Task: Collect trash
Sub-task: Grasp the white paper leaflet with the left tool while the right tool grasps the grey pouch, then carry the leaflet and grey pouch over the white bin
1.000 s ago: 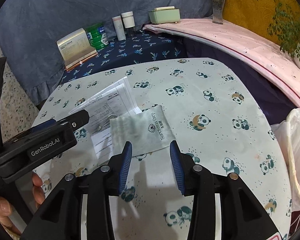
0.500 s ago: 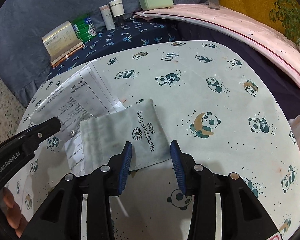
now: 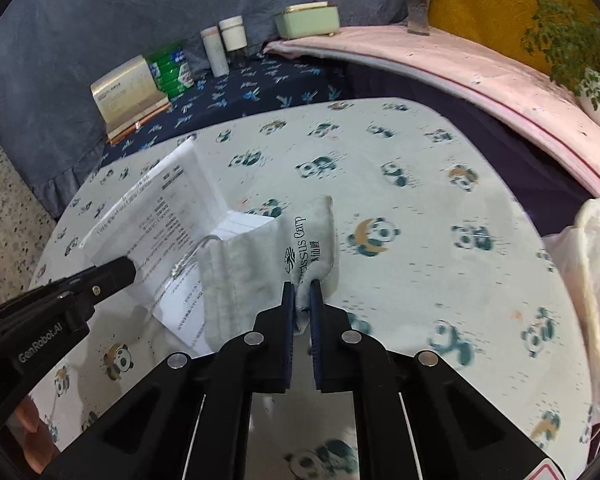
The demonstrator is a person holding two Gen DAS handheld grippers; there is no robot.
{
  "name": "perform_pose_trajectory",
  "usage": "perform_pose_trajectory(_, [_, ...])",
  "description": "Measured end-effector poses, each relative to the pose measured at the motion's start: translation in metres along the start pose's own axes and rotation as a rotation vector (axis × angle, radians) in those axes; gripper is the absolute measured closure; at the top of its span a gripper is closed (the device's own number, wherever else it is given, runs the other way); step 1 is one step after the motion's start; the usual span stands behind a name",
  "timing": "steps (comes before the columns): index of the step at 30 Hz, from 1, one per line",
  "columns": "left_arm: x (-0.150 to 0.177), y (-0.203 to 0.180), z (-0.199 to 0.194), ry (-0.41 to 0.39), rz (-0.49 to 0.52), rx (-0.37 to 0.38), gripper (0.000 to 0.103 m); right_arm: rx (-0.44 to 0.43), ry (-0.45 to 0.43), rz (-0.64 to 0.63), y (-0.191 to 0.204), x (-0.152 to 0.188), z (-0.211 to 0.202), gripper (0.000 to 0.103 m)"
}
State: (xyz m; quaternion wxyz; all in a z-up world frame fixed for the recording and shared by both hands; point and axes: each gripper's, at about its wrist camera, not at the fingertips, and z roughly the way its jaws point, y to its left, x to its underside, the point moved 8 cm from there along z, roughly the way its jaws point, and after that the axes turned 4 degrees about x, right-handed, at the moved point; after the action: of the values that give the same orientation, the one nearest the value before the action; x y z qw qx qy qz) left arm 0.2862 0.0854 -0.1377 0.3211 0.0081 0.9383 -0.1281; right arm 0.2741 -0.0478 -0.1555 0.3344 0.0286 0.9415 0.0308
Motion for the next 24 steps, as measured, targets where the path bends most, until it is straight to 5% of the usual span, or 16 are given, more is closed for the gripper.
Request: perform_pose_trajectory(24, [0.024,-0.171,-0.058,-0.037,0.189,0.152,0.102,0.125,-0.193,0.236,-0.164,0.004,-0.136,0.095])
